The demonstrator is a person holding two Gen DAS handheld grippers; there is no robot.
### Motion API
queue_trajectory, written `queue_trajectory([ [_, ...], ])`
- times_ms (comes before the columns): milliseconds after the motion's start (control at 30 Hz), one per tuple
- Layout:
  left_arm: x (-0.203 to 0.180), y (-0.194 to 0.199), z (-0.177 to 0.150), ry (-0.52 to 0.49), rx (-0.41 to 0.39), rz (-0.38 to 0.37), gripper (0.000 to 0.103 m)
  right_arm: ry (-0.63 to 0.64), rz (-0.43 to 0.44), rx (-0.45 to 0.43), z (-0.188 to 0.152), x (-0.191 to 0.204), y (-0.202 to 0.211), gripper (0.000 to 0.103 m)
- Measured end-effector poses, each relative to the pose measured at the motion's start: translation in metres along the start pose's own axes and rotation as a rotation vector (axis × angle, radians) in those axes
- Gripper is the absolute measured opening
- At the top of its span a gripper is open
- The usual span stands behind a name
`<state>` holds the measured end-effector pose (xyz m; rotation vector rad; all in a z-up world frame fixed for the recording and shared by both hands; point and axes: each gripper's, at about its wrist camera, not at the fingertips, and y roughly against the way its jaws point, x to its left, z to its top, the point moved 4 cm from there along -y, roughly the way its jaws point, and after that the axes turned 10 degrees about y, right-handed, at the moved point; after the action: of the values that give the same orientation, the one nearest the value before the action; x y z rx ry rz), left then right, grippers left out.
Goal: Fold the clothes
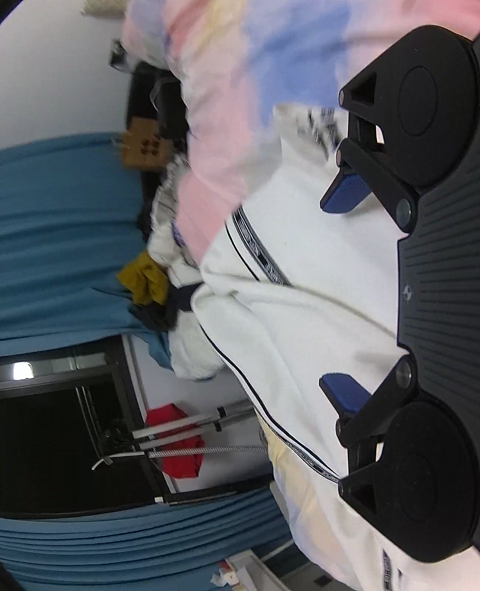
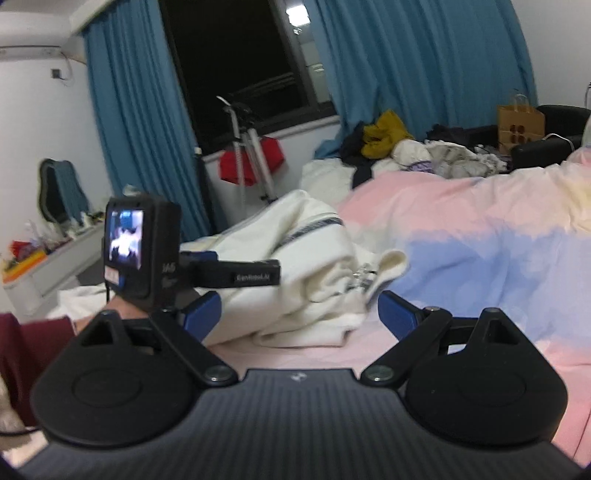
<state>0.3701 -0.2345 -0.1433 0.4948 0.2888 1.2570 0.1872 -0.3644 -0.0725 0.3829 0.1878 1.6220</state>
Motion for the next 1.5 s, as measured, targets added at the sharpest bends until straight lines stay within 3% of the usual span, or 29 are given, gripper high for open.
queue_trajectory([
  [100, -0.002, -0.038, -0.003, 0.006, 0.063, 0.032, 0.077, -0.060, -0.013, 0.010, -0.002, -0.015, -0.019, 0.093],
  [200, -0.003, -0.055, -0.003, -0.001, 0.049, 0.042, 0.060, -0.069, -0.027, 0.012, -0.002, -0.019, -0.037, 0.093],
  [233, -0.002, -0.058, -0.002, 0.007, 0.047, 0.039, 0.041, -0.061, -0.035, 0.017, -0.003, -0.018, -0.044, 0.093],
  [267, 0.000, -0.058, -0.001, 0.021, 0.050, 0.042, 0.013, -0.055, -0.036, 0.025, -0.005, -0.017, -0.049, 0.093],
  [300, 0.003, -0.058, 0.000, 0.037, 0.059, 0.055, 0.004, -0.048, -0.027, 0.033, -0.006, -0.015, -0.054, 0.093],
  [467, 0.013, -0.017, 0.008, 0.064, 0.002, -0.007, 0.003, -0.023, -0.047, 0.022, -0.002, -0.014, -0.065, 0.093],
  [700, 0.021, 0.096, -0.010, 0.112, -0.063, -0.101, 0.002, -0.152, -0.074, 0.005, 0.002, -0.036, -0.057, 0.093],
  [833, 0.037, 0.162, -0.040, 0.176, -0.080, -0.138, 0.002, -0.325, 0.033, -0.002, -0.001, -0.051, -0.049, 0.093],
  [900, 0.048, 0.189, -0.063, 0.226, -0.077, -0.142, 0.002, -0.432, 0.115, 0.017, -0.007, -0.056, -0.050, 0.079],
  [1067, 0.090, 0.234, -0.109, 0.390, -0.092, -0.131, 0.003, -0.591, 0.238, 0.111, -0.025, -0.059, -0.067, 0.069],
  [1167, 0.114, 0.242, -0.122, 0.500, -0.094, -0.131, 0.003, -0.635, 0.202, 0.159, -0.032, -0.063, -0.084, 0.069],
  [1333, 0.146, 0.248, -0.129, 0.607, -0.103, -0.160, 0.003, -0.650, 0.031, 0.196, -0.043, -0.087, -0.123, 0.069],
  [1500, 0.169, 0.243, -0.140, 0.687, -0.088, -0.192, 0.003, -0.629, 0.027, 0.140, -0.041, -0.097, -0.176, 0.069],
])
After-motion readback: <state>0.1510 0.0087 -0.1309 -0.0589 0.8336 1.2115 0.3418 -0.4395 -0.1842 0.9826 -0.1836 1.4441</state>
